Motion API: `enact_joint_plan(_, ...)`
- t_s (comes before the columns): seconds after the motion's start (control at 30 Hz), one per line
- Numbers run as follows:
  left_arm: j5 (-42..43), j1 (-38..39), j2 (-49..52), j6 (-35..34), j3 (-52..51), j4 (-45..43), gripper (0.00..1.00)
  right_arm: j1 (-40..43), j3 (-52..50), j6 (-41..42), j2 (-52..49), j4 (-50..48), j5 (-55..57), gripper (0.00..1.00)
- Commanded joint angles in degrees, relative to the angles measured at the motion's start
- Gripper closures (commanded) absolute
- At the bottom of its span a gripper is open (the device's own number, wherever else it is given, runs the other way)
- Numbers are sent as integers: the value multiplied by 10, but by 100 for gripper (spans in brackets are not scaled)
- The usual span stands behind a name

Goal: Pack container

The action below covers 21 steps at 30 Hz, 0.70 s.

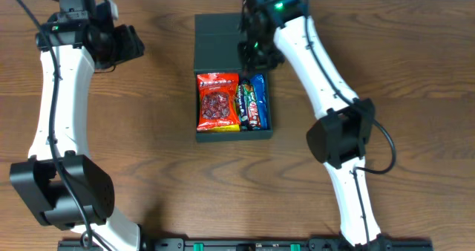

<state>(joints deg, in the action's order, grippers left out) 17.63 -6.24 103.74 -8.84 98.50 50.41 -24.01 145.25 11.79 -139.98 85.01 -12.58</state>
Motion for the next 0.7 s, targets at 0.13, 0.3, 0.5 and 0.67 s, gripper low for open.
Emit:
enact_joint_plan(0.13, 12, 67, 29, -36, 10, -70, 94, 87, 27, 6, 2, -29, 70, 98)
enact_joint_plan(0.3, 19, 97, 71, -30, 10, -96, 94, 141, 27, 6, 2, -32, 54, 96)
enact_joint_plan(0.5, 49, 100, 90, -41, 10, -103, 94, 160, 21, -2, 1, -56, 5, 99)
enact_joint_plan(0.67, 49, 100, 116, -57, 10, -108, 94, 156, -14, -12, 1, -139, -29, 99)
